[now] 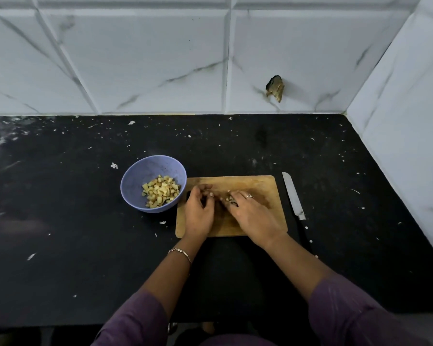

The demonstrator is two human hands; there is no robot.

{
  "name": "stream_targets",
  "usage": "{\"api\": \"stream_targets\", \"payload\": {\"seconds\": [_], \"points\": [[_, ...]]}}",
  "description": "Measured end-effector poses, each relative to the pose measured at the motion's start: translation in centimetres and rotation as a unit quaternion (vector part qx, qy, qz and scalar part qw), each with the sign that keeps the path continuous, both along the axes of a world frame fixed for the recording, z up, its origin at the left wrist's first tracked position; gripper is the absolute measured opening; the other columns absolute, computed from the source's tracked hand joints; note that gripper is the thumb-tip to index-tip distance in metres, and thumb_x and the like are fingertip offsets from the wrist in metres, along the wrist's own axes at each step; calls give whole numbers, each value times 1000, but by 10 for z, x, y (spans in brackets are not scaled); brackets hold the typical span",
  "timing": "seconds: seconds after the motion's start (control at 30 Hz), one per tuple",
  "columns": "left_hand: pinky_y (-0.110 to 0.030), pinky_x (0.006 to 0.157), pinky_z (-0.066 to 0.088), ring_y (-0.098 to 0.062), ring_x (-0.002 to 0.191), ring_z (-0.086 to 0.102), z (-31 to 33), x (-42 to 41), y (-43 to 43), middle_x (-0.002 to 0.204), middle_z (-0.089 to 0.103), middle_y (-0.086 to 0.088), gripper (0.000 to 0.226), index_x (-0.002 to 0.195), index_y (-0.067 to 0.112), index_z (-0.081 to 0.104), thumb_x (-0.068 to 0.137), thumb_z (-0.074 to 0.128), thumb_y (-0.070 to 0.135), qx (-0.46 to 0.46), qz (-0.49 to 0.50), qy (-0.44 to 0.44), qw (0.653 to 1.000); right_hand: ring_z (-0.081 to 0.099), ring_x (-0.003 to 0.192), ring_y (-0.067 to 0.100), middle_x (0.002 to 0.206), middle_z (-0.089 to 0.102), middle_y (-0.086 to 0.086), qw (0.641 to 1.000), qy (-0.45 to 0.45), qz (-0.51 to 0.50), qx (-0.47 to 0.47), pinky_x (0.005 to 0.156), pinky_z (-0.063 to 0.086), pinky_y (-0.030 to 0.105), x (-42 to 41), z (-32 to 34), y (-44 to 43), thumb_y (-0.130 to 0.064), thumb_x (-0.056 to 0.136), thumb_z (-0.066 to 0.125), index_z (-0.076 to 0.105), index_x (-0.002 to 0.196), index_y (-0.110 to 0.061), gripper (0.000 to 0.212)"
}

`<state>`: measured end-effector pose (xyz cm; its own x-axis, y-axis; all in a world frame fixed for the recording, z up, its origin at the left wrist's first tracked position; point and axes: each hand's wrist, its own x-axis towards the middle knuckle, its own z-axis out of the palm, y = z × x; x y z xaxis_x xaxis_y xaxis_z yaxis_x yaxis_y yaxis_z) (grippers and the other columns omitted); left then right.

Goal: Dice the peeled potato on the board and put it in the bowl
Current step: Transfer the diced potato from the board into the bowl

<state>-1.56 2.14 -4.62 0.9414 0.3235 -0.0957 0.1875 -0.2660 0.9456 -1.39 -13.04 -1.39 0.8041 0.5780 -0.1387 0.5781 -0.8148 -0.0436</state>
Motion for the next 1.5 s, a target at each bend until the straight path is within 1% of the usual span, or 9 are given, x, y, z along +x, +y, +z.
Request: {"api": "stream_targets", "payload": {"seconds": [0.37,0.7,0.8,0.93,1.07,1.1,1.2,1.37,1.5], "points": [[-3,60,44,-1,86,61,18,7,10,107,67,-2,22,120,16,57,99,56,13,-60,-55,78,994,50,117,20,129,55,4,998,-45,18,49,96,50,33,19,-1,5,-8,98,50,59,129,-16,33],[-21,80,49,-9,103,63,25,10,13,115,67,-1,20,119,17,60,102,51,22,-160,-52,120,978,56,101,16,111,61,2,997,-57,-5,44,84,52,28,19,0,14,-8,95,56,65,110,-16,19],[-30,92,52,-15,105,66,23,8,12,110,71,-5,20,116,11,64,102,50,18,-226,4,105,969,58,91,10,104,64,-4,989,-20,-100,107,80,52,24,26,5,13,-12,94,61,67,105,-22,16],[-27,83,54,-19,103,68,22,5,8,109,72,-10,23,114,8,65,103,46,15,-291,26,105,951,63,89,6,97,69,-9,910,136,-258,296,81,53,22,46,6,1,-6,88,69,75,99,-19,18],[-29,86,53,-21,100,68,29,5,-2,108,72,-12,27,113,5,65,105,42,17,-371,32,120,920,71,92,18,100,72,12,707,322,-359,517,81,60,30,49,18,-7,6,86,69,73,90,-6,13],[-32,89,53,-22,101,67,30,7,-4,108,72,-12,29,114,5,64,105,41,19,-405,26,132,904,72,91,18,100,72,14,686,340,-350,540,79,60,27,47,23,-6,6,86,69,72,93,-3,12],[-38,95,52,-26,98,65,35,9,-10,105,68,-16,35,113,1,62,107,37,24,-518,25,166,839,73,89,16,97,74,12,729,354,-264,523,77,59,24,43,33,1,-1,88,70,72,102,-1,14],[-39,91,54,-27,100,66,39,14,-13,110,70,-19,40,116,1,63,108,31,24,-594,44,196,779,66,103,9,108,71,-4,919,211,-126,308,93,54,31,47,41,15,-7,97,56,73,109,-20,24],[-42,94,53,-30,108,66,43,14,-11,117,67,-22,39,123,-2,59,108,31,20,-617,53,196,760,67,87,4,93,71,-9,927,136,-134,322,82,59,27,46,46,19,-2,89,66,73,95,-21,21]]}}
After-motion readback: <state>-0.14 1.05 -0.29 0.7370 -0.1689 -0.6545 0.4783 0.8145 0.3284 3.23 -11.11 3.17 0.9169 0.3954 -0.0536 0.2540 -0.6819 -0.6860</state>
